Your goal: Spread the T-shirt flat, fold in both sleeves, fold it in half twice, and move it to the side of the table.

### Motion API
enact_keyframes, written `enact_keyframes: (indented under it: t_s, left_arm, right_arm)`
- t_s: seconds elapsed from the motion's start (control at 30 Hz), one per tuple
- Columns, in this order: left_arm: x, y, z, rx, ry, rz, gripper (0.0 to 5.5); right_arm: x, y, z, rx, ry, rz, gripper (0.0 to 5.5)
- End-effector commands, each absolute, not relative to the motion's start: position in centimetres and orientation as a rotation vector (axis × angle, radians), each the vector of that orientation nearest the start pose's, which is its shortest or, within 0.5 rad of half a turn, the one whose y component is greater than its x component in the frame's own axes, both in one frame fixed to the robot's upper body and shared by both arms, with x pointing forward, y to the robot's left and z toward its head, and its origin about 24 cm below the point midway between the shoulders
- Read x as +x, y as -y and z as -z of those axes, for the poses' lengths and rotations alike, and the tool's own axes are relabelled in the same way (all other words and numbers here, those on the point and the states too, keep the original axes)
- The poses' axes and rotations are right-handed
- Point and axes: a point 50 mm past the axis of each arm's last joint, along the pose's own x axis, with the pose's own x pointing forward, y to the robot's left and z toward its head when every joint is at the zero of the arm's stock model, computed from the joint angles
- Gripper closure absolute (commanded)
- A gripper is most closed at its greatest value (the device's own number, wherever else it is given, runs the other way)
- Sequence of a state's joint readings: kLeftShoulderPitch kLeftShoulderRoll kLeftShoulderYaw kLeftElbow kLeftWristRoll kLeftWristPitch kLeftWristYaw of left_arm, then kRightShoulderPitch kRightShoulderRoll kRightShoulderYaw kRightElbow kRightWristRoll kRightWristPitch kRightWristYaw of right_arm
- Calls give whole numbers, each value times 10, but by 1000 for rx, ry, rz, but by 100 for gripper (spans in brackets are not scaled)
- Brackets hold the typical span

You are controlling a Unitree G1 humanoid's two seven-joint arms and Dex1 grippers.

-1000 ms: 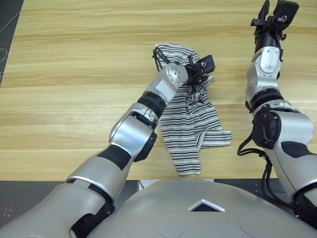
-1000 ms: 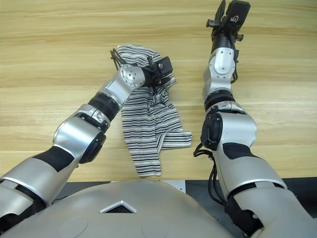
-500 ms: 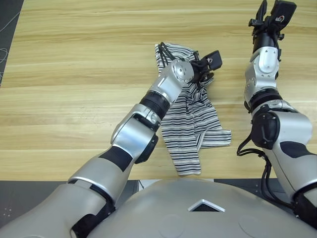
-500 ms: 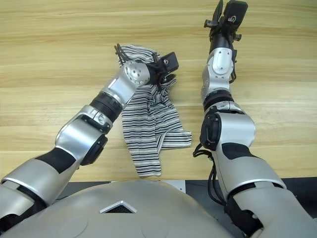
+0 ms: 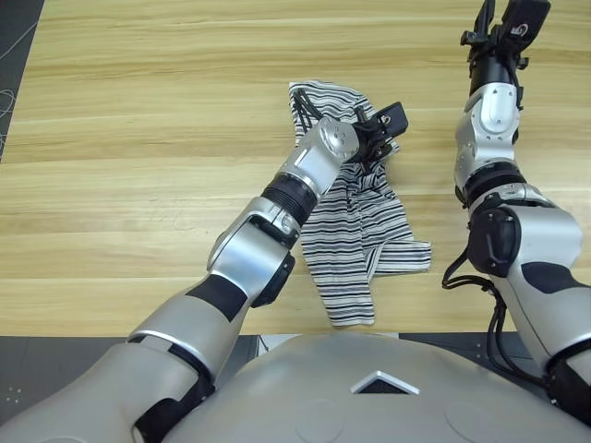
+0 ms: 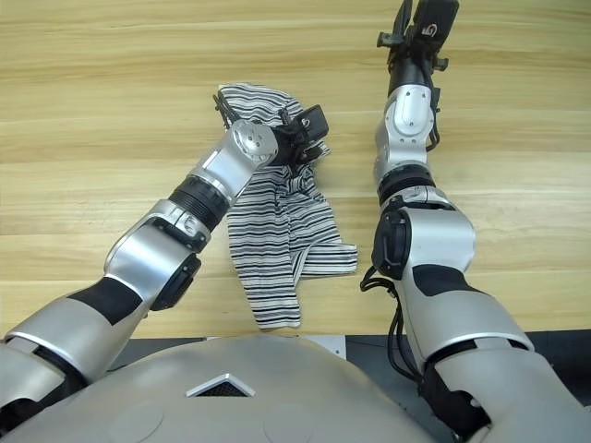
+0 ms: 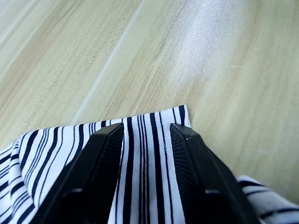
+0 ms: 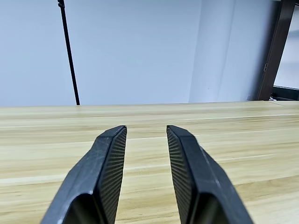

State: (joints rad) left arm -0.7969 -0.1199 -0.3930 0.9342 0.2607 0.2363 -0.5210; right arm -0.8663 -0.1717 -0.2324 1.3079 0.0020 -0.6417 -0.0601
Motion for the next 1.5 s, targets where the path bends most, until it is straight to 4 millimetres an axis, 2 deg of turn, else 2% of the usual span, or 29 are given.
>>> enact_keyframes:
  t_s: [0.03, 0.23, 0.5, 0.77, 1.13, 1.5]
  left_arm:
    - [318, 30, -37, 496, -428, 1028, 366]
    - [311, 35, -35, 488, -443, 1058, 366]
    - [299, 37, -19, 502, -530, 1088, 366]
    - [306, 29, -10, 475, -558, 1018, 366]
    - [306, 32, -11, 433, -552, 1033, 539]
    - [309, 31, -14, 435, -531, 1026, 539]
  right_arm:
    - [382, 176, -91, -30, 208, 113, 390]
    - [382, 176, -91, -33, 206, 111, 390]
    - [382, 175, -92, -35, 211, 108, 390]
    - [382, 173, -92, -34, 212, 102, 390]
    - [382, 172, -92, -35, 209, 97, 390]
    - [383, 172, -92, -36, 205, 97, 390]
